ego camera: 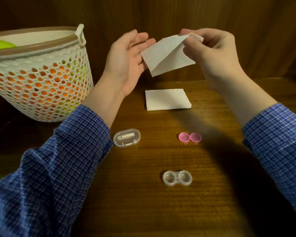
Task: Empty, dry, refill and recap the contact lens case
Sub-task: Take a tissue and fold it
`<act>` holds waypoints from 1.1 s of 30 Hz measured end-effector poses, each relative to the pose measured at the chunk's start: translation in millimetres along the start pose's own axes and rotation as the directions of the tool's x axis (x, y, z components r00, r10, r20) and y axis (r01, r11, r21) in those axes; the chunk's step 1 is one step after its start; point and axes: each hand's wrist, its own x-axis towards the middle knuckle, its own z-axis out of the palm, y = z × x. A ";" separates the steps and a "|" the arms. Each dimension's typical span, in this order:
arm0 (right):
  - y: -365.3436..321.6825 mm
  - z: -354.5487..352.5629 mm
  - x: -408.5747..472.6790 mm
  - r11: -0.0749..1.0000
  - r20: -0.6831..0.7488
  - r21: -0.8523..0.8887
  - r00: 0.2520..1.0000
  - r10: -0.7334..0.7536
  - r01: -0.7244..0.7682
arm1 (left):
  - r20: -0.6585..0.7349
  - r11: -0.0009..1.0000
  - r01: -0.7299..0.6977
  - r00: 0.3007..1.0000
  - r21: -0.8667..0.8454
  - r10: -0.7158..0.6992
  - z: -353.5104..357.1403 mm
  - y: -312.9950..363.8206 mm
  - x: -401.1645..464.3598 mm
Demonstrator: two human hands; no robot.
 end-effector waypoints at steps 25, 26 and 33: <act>-113.1 -48.4 -134.2 0.843 0.383 0.346 0.882 0.273 -0.411 | 0.364 0.611 -0.547 0.837 0.573 0.408 8.2 98.7 -170.4; -117.3 -48.4 -139.1 0.862 0.383 0.307 0.882 0.275 -0.403 | 0.373 0.623 -0.524 0.852 0.581 0.368 6.3 99.6 -177.3; -144.3 -52.0 -155.9 0.956 0.318 0.060 0.913 0.254 -0.287 | 0.139 0.735 -0.268 0.962 0.623 0.233 -2.7 102.4 -203.2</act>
